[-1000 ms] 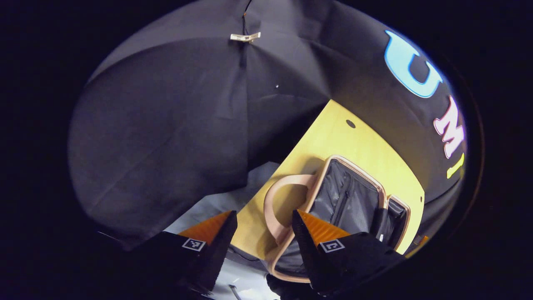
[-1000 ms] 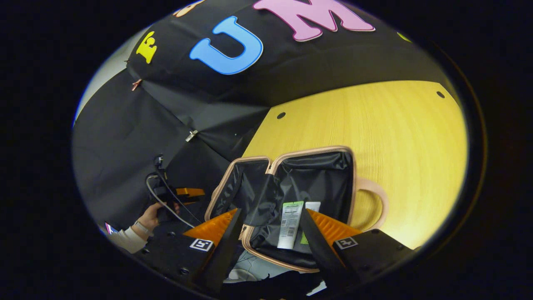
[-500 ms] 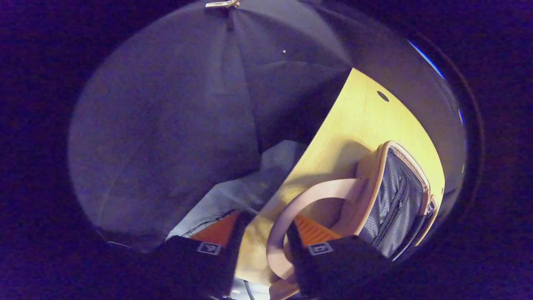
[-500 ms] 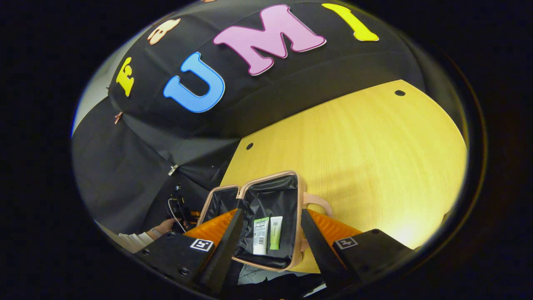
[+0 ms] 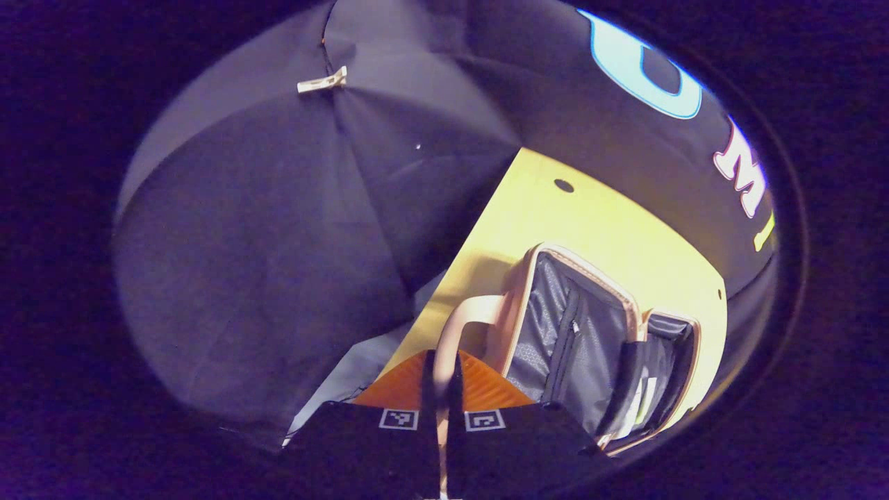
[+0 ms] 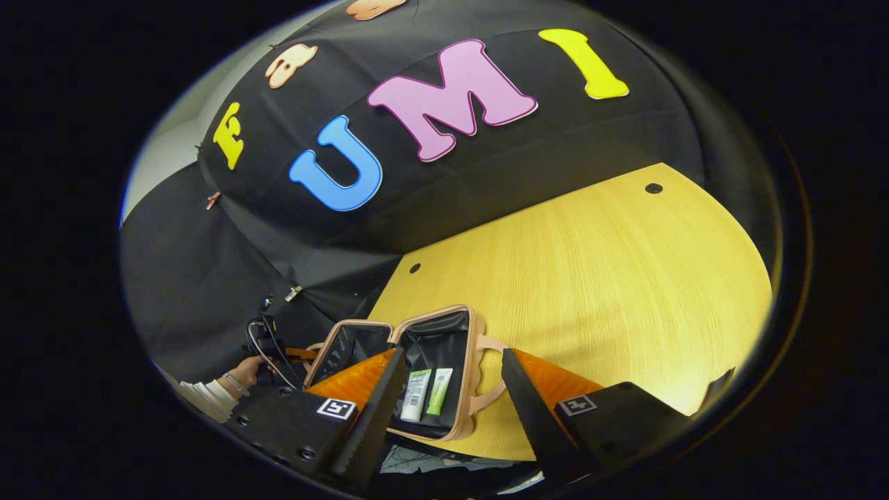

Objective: First open the suitcase, pack the skin care products into it, and then close the suitcase.

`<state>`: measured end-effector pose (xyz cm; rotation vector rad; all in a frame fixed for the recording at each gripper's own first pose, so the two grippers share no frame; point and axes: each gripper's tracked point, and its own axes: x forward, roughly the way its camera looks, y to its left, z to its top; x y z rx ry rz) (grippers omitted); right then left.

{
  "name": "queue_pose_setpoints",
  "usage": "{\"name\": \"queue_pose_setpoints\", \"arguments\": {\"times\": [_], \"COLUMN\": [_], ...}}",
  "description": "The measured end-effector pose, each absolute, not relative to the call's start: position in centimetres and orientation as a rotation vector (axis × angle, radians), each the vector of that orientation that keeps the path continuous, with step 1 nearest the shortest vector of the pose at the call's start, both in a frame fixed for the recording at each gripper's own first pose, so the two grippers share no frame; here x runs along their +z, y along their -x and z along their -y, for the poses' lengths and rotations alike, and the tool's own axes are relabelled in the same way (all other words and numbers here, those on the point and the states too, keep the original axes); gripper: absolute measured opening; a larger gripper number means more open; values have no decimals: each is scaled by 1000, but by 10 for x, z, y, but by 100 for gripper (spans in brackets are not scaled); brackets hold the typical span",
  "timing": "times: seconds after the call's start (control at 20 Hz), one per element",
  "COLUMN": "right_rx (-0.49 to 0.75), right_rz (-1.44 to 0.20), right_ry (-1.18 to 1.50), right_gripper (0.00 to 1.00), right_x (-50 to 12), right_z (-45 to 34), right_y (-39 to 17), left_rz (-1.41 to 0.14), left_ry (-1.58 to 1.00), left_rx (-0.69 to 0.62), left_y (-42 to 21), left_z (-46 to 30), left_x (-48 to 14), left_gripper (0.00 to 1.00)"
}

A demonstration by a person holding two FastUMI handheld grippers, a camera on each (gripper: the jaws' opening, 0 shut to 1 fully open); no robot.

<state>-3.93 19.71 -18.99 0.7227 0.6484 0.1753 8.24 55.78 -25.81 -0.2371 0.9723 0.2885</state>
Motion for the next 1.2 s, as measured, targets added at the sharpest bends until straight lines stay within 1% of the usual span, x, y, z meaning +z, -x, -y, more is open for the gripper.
{"name": "queue_pose_setpoints", "arguments": {"times": [0.15,0.3,0.45,0.5,0.6,0.75,0.8,0.9,1.05,1.2], "right_rx": [194,202,191,186,172,135,118,77,18,-34], "right_rz": [-616,-600,-590,-585,-580,-567,-563,-561,-564,-541], "right_ry": [-728,-728,-711,-707,-710,-720,-727,-742,-747,-744], "right_gripper": [89,89,89,89,89,89,89,89,89,89], "right_x": [-172,-168,-167,-165,-163,-159,-160,-159,-161,-155], "right_z": [-178,-153,-125,-116,-101,-81,-74,-64,-48,-31], "right_y": [46,63,77,81,90,104,110,121,142,157], "left_rz": [-872,-761,-687,-675,-669,-715,-739,-821,-929,-1042], "left_ry": [194,146,91,82,51,36,39,21,-74,-83], "left_rx": [206,72,-103,-160,-266,-367,-394,-437,-463,-447], "left_y": [-88,-98,-105,-105,-108,-108,-106,-101,-89,-84], "left_z": [-507,-432,-347,-309,-241,-152,-123,-73,-30,-28], "left_x": [-188,-113,-64,-65,-75,-109,-125,-174,-247,-286], "left_gripper": [10,9,9,9,9,9,9,9,10,12]}}
